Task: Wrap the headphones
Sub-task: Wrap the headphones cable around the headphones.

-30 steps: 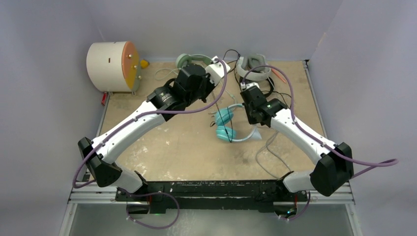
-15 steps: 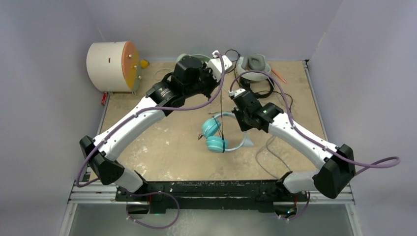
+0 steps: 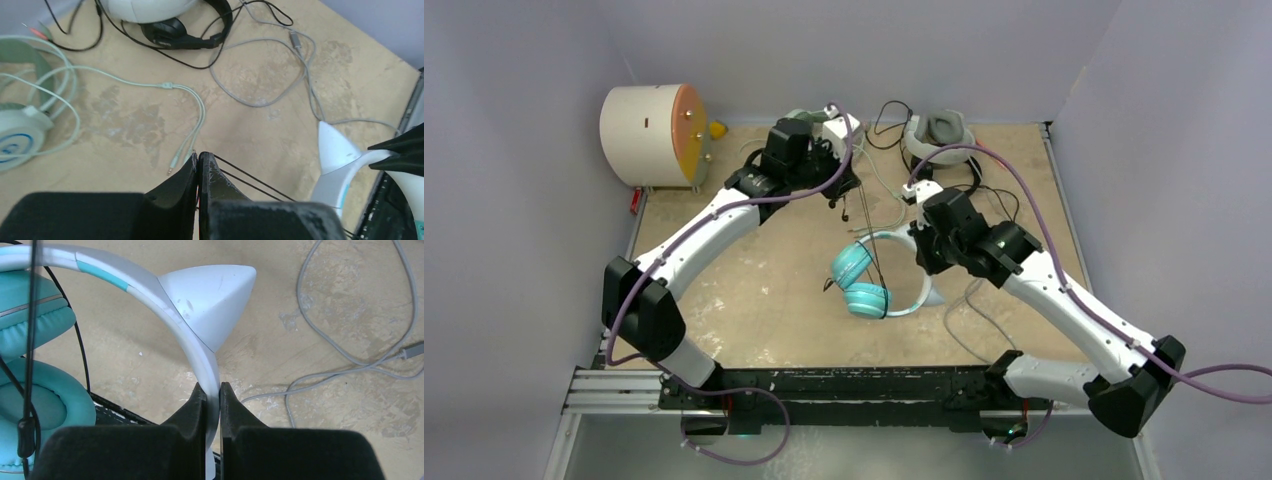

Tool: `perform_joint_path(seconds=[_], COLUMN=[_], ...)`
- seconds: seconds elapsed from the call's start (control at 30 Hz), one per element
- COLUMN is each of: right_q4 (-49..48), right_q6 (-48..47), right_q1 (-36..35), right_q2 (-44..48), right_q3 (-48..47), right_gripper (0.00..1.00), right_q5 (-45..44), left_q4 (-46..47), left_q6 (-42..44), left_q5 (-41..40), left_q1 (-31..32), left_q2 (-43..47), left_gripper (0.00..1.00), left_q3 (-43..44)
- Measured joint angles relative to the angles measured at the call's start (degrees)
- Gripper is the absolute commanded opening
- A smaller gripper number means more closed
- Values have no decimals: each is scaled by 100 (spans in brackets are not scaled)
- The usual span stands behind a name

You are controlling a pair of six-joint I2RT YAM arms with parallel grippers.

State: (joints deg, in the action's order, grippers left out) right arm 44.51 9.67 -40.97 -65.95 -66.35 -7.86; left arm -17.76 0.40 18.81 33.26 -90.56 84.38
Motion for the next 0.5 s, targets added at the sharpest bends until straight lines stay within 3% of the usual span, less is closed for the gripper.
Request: perform_joint_path(seconds=[0.4, 0.47, 0.5], right_q4=[778, 931, 990], right_q6=[363, 442, 459], right_q1=[-7, -11, -15], right_q2=[181, 146, 116], right_q3=[-1049, -1329, -1460], right_gripper=[0, 0, 0], right_q5=[-144, -203, -221], left_q4=[2885, 3467, 3681], left_q6=[-1919, -2267, -2404], left_q5=[1755, 1993, 2085], left_q1=[-754, -837, -857], left_q2=[424, 485, 501], left_gripper=[0, 7, 16], left_q3=[-2162, -2433, -2529])
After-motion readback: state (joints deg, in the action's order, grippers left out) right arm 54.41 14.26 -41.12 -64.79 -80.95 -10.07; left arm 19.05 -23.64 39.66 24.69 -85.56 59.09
